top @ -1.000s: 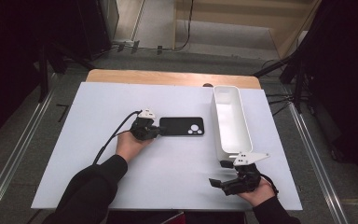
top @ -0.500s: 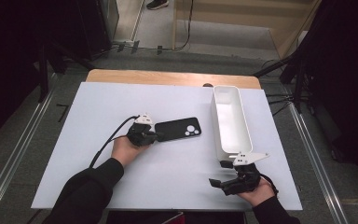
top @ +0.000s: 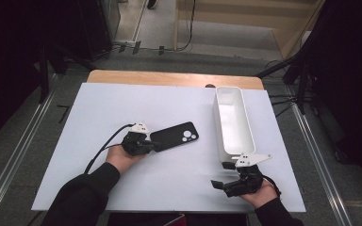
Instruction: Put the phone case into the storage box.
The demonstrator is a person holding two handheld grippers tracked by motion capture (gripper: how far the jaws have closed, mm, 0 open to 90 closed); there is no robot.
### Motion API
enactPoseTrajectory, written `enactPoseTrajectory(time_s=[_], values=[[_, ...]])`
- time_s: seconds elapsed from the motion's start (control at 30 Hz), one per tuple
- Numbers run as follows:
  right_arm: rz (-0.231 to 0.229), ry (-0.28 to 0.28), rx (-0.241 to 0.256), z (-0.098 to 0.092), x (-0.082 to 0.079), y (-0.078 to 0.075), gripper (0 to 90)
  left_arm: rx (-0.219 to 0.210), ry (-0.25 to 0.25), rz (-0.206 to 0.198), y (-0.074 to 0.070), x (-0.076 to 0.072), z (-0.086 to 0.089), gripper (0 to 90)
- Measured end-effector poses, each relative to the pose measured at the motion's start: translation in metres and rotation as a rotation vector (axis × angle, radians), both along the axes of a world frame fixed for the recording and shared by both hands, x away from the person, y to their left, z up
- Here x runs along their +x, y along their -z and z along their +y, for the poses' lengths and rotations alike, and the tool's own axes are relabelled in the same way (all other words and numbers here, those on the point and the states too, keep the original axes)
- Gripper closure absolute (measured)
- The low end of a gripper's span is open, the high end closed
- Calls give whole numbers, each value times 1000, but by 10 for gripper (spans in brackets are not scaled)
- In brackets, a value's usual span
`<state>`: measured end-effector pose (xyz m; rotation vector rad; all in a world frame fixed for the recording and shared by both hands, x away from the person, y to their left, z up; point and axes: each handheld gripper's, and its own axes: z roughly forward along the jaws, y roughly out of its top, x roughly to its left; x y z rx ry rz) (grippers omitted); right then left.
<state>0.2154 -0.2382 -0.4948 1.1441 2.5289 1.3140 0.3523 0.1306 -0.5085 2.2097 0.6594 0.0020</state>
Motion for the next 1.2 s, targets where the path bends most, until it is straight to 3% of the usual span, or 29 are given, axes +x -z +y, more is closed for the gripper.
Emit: enactPoseTrajectory(time_s=[0.37,0.47,0.57,0.63,0.73,0.77,0.87,0.9,0.93,1.03,1.2], values=[[-5,-11,-4,0,0,0,131,-28,-2,23,1,-7,6,888],[-1,-4,0,0,1,0,131,-41,-1,23,-1,-6,7,772],[-4,-5,3,-1,1,0,131,-90,-4,-16,-9,-8,9,605],[-5,-6,4,-1,1,0,131,-134,-12,-4,-13,-8,10,504],[-7,-6,7,-1,1,0,131,-163,-14,-7,-18,-8,13,392],[-5,-7,10,-1,1,0,131,-191,-3,-7,-22,-10,17,382],[5,-6,17,-1,1,0,131,-194,7,-31,-25,-14,20,355],[18,-9,39,-2,1,0,131,-193,7,-51,-27,-16,21,355],[12,-5,40,-2,2,0,131,-216,13,-50,-30,-19,25,354],[6,-3,31,-2,2,0,131,-239,9,-43,-33,-21,29,297],[1,1,23,-2,1,0,131,-268,-4,-78,-37,-31,36,257]])
